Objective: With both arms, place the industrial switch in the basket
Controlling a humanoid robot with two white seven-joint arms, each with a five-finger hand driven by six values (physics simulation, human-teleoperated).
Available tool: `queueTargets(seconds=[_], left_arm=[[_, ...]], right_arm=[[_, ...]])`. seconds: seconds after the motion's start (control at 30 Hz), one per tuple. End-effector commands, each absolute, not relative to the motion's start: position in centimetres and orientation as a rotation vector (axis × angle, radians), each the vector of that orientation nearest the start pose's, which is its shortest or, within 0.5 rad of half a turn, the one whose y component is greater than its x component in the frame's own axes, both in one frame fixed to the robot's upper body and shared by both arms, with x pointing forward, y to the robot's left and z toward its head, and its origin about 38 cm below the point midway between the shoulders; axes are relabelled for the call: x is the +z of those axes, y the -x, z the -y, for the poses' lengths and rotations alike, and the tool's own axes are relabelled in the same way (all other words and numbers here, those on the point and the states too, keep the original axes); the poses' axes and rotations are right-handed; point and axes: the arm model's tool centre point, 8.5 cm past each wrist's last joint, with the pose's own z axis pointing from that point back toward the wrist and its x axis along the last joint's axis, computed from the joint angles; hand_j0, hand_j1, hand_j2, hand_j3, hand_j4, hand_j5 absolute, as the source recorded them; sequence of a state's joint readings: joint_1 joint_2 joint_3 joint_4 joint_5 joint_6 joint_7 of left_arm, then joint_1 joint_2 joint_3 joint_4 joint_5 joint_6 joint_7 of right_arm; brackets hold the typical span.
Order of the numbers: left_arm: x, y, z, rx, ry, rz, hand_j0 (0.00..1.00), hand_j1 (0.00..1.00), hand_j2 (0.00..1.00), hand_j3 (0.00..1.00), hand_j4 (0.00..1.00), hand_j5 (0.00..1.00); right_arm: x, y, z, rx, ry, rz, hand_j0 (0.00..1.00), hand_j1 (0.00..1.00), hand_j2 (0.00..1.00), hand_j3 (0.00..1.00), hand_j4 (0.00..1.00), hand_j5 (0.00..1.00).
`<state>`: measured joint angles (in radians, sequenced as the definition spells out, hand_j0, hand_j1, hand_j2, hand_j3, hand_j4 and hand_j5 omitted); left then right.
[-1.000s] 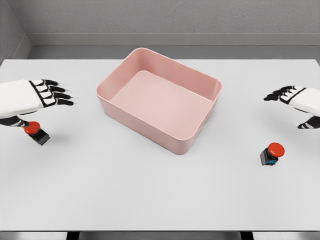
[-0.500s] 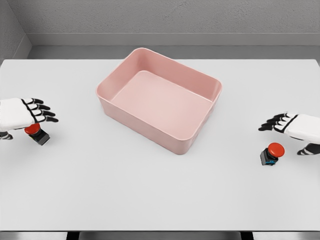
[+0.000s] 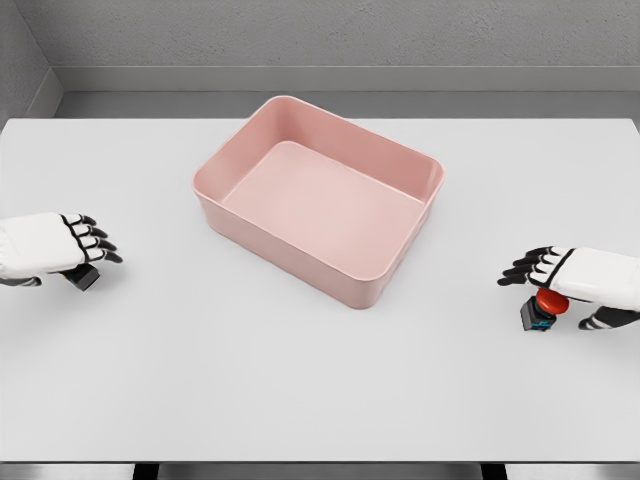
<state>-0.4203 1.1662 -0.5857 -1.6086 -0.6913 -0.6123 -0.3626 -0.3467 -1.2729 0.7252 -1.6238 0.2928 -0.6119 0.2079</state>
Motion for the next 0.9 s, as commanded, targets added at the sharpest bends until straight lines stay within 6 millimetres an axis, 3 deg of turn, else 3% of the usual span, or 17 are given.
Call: queueTargets(seconds=[0.0, 0.17, 0.3, 0.47, 0.67, 0.87], left_arm=[[19.92, -36.76, -39.78, 3.258, 0.887, -1.324, 0.91, 0.91, 0.91, 0.91, 0.91, 0.91], [19.97, -36.80, -39.93, 3.260, 0.893, -1.319, 0.91, 0.91, 0.91, 0.91, 0.91, 0.91], [20.29, -36.86, -40.13, 3.258, 0.907, -1.311, 0.83, 0.83, 0.83, 0.83, 0.83, 0.83], [20.35, -36.95, -40.31, 3.261, 0.915, -1.310, 0.76, 0.76, 0.76, 0.76, 0.76, 0.76], [20.26, -36.86, -40.34, 3.265, 0.909, -1.303, 0.76, 0.76, 0.76, 0.76, 0.76, 0.76], [20.26, -36.86, -40.34, 3.265, 0.909, -1.303, 0.63, 0.63, 0.63, 0.63, 0.63, 0.63]], right_arm=[[18.42, -32.94, 39.27, 2.063, 0.298, 1.265, 1.00, 1.00, 1.00, 1.00, 1.00, 1.00], [18.46, -32.74, 38.75, 2.072, 0.285, 1.277, 1.00, 1.00, 1.00, 1.00, 1.00, 1.00], [18.41, -32.58, 38.55, 2.076, 0.277, 1.279, 0.99, 0.99, 0.99, 0.99, 0.99, 0.99], [18.10, -32.33, 38.39, 2.089, 0.257, 1.261, 0.83, 0.83, 0.83, 0.83, 0.83, 0.83], [18.20, -32.38, 38.49, 2.089, 0.263, 1.259, 0.76, 0.76, 0.76, 0.76, 0.76, 0.76], [18.21, -32.43, 38.58, 2.100, 0.274, 1.251, 0.65, 0.65, 0.65, 0.65, 0.65, 0.65]])
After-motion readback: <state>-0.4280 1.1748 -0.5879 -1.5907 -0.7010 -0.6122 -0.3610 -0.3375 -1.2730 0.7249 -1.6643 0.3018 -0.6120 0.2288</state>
